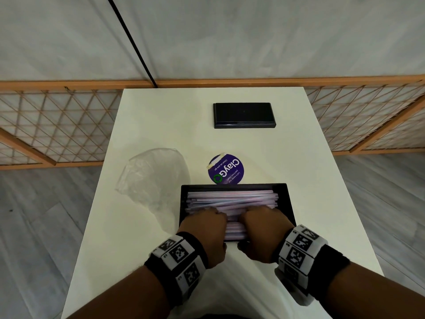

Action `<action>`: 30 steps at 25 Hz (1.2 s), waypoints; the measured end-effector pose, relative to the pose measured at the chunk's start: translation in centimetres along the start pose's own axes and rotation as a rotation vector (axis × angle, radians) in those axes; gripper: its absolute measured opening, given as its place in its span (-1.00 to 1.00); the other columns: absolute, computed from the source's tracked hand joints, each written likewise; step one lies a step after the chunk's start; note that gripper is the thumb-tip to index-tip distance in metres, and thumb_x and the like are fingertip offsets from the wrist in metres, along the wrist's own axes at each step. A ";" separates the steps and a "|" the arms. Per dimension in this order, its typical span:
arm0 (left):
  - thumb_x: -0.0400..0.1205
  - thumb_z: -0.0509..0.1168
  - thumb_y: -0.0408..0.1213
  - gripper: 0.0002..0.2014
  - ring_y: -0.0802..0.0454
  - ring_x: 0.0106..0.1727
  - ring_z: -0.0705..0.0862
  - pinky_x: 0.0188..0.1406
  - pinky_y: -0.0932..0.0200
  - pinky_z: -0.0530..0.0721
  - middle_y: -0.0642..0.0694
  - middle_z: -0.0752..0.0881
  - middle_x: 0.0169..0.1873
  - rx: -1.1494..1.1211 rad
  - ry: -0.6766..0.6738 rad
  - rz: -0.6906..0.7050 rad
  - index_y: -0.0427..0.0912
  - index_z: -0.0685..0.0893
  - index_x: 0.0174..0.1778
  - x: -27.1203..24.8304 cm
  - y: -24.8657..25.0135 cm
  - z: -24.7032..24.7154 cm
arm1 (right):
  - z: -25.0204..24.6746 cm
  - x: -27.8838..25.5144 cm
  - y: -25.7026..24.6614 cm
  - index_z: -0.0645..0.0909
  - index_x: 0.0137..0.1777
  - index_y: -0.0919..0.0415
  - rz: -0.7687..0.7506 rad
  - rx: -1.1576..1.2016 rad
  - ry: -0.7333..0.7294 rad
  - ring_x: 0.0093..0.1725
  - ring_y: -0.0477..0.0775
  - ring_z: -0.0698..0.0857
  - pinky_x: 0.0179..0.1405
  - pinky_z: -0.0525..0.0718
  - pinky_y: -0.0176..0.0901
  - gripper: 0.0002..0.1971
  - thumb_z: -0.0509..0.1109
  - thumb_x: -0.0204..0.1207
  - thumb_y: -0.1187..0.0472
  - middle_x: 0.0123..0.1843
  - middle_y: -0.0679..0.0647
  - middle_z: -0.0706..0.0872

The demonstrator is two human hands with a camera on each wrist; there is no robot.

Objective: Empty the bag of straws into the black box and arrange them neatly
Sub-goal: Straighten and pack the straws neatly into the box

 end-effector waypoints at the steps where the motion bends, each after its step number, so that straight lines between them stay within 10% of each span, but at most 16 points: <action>1: 0.56 0.35 -0.02 -0.57 -0.09 0.32 0.64 0.35 0.00 0.63 -0.03 0.64 0.31 -0.007 -0.016 -0.012 0.00 0.57 0.34 0.0 -0.1 0.2 | 0.1 0.1 0.0 0.64 0.12 -0.02 0.006 0.019 -0.012 0.10 0.15 0.75 0.16 0.70 -0.01 -0.61 0.36 0.32 -0.14 0.09 -0.02 0.75; 30: 0.56 0.37 -0.02 -0.57 -0.09 0.30 0.64 0.32 -0.02 0.64 -0.03 0.63 0.30 -0.023 0.000 0.009 0.01 0.61 0.35 -0.6 0.3 -0.4 | -0.9 -1.0 -0.2 0.61 0.11 -0.06 0.011 0.091 0.078 0.17 0.14 0.70 0.21 0.63 -0.01 -0.62 0.37 0.33 -0.18 0.11 -0.05 0.72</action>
Point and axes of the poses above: each hand's wrist, its own x-axis towards the middle knuckle, its own z-axis out of the palm, y = z × x, the point moved 9 cm from there along x, towards the middle knuckle
